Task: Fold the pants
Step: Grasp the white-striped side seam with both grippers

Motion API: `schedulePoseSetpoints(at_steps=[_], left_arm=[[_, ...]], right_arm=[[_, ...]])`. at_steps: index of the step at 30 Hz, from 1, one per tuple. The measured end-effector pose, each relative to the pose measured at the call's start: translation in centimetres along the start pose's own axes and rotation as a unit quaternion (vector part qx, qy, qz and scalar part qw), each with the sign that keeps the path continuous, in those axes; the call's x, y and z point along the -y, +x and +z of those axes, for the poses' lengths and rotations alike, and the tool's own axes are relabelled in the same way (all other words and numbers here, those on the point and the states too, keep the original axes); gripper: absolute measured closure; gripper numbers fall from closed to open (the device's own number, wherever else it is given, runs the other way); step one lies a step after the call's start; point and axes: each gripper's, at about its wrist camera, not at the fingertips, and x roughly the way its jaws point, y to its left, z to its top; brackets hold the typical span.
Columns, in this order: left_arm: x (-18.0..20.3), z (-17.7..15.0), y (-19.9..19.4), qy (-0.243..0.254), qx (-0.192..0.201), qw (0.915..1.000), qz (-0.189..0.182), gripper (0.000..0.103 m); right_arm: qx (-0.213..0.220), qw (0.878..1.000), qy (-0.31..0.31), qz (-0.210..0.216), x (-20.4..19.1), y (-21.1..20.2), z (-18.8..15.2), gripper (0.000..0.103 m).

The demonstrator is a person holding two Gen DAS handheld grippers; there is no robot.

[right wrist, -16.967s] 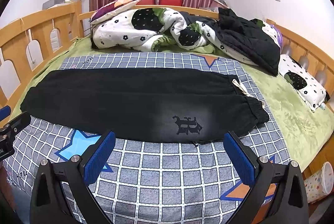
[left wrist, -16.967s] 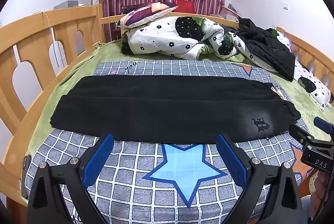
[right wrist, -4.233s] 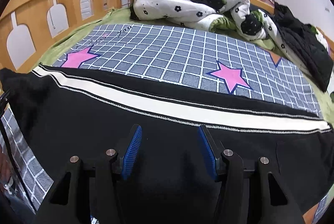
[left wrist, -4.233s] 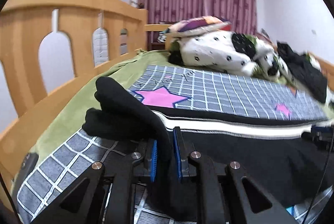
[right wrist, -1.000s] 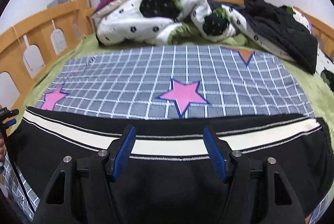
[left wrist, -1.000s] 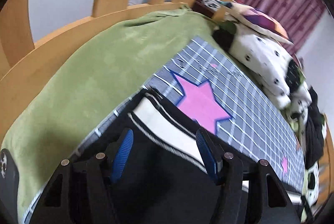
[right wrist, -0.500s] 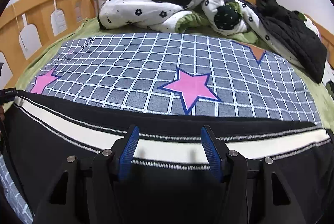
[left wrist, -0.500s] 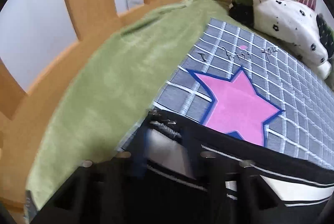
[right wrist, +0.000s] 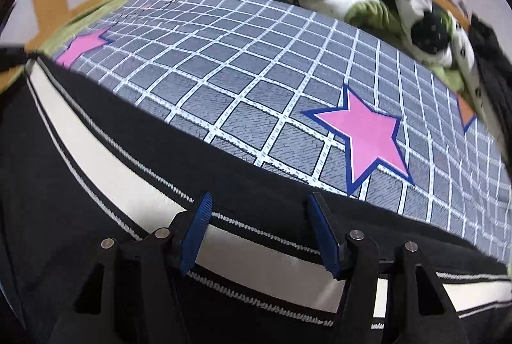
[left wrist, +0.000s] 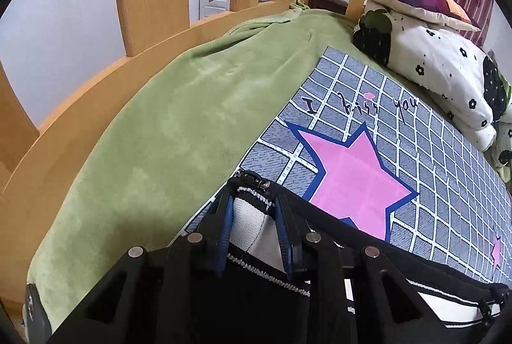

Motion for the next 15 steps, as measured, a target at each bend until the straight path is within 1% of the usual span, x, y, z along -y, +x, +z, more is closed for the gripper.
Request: schedulePoseSetpoints(at_steps=[1,2,3,4,5,7,11,13,14,15], left_arm=[[-0.1,0.0,-0.1,-0.001,0.0,1.0,-0.001,0.078],[-0.2,-0.1,-0.2,-0.003,0.0,1.0,-0.003,0.078],[-0.2,0.0,-0.2,-0.005,0.001,1.0,-0.005,0.078],[-0.3,0.0,-0.3,-0.007,0.002,1.0,-0.007,0.078],[-0.3,0.0,-0.5,-0.008,0.004,0.9999,-0.01,0.078],[-0.4,0.1,-0.8,-0.013,0.007,0.9998,-0.017,0.078],[-0.5,0.2,-0.7,-0.02,0.005,0.9996,-0.02,0.078],[-0.5,0.2,-0.4,-0.018,0.0,0.9997,-0.019,0.078],[-0.5,0.1,-0.3,-0.019,-0.002,0.9996,-0.019,0.077],[-0.6,0.2,-0.2,-0.021,-0.004,0.9996,-0.021,0.077]], right_arm=[[0.001,1.0,-0.003,0.004,-0.1,-0.1,0.0,0.057],[0.002,1.0,-0.004,0.01,-0.1,-0.2,0.1,0.08],[0.004,1.0,-0.001,0.013,-0.2,-0.2,0.3,0.094],[0.002,1.0,-0.002,0.01,-0.2,-0.1,0.4,0.094],[0.0,1.0,-0.007,0.008,-0.3,0.0,0.4,0.096],[0.007,1.0,-0.013,0.009,-0.4,-0.4,0.3,0.097],[0.025,0.999,0.008,0.034,0.7,-1.0,0.7,0.095],[0.018,0.998,0.021,0.049,1.2,-0.6,0.7,0.087],[0.013,0.999,0.019,0.047,1.3,-0.3,0.7,0.077],[0.014,0.999,0.014,0.042,1.2,-0.1,0.7,0.07]])
